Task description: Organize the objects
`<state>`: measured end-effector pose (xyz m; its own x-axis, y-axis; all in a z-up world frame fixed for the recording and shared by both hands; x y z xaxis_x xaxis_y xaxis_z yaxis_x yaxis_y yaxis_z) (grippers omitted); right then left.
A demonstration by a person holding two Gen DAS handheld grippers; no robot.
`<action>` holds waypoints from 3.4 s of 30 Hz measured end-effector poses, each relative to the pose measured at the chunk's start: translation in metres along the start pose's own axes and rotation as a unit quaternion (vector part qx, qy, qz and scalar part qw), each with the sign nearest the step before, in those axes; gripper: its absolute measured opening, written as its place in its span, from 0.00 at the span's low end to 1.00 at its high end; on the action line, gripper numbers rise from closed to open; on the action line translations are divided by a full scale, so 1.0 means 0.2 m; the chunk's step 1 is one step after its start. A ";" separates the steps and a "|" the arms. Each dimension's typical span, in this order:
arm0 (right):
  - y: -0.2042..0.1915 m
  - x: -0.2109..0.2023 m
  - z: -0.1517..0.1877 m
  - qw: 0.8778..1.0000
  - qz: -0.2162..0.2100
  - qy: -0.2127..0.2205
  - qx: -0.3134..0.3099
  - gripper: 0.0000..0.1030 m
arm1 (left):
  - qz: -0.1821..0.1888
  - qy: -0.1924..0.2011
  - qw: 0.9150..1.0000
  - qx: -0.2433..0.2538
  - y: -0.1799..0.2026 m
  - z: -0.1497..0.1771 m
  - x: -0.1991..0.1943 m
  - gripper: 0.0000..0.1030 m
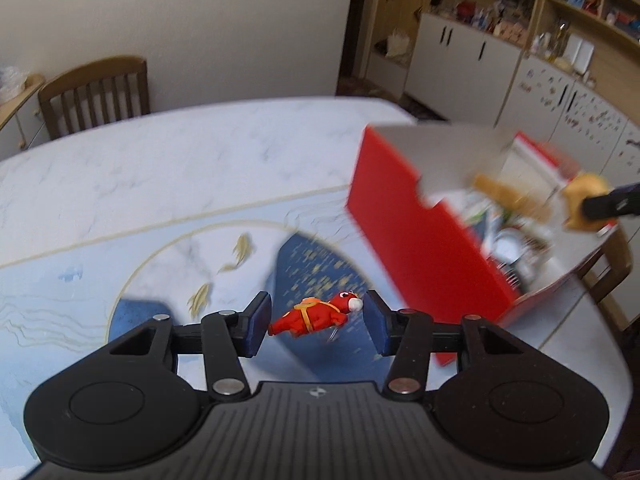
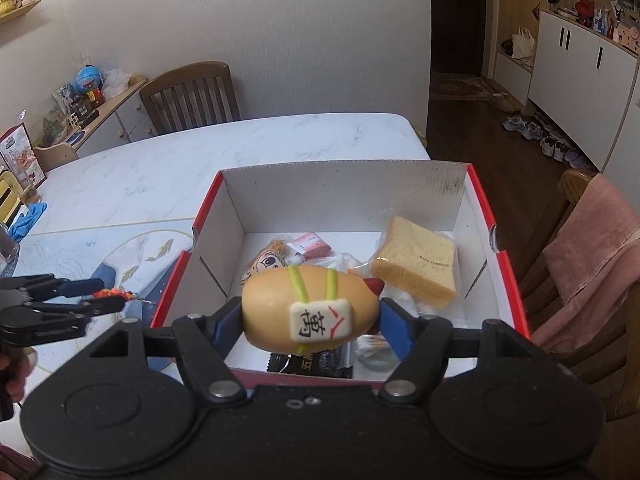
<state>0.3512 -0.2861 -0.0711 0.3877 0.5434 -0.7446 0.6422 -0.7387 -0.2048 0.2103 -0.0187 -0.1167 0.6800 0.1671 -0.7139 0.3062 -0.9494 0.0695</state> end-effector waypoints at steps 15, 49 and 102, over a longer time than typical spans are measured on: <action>0.08 0.00 0.00 1.000 0.000 0.002 -0.003 0.69 | 0.075 0.055 0.995 0.035 0.33 -0.44 -0.20 0.47; 0.11 0.36 0.09 0.997 0.028 -0.066 -0.037 0.70 | 0.026 -0.081 0.979 0.186 0.78 -0.40 0.65 0.49; 0.10 -0.27 0.09 0.995 -0.018 0.101 0.015 1.00 | 0.109 0.023 0.989 0.100 0.69 -0.34 -0.07 0.93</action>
<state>0.3311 -0.3371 -0.0454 0.4916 0.6367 -0.5941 0.6391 -0.7272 -0.2505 0.2890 -0.1332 -0.0502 0.7459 -0.0402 -0.6649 0.0137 -0.9970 0.0757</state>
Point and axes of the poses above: each gripper's, at about its wrist camera, not at the fingertips, and x roughly the way its jaws point, y to its right, z to its underside, the point moved 5 cm from there along x, roughly the way its jaws point, and after that the axes turned 3 degrees about -z, right-handed, at the moved point
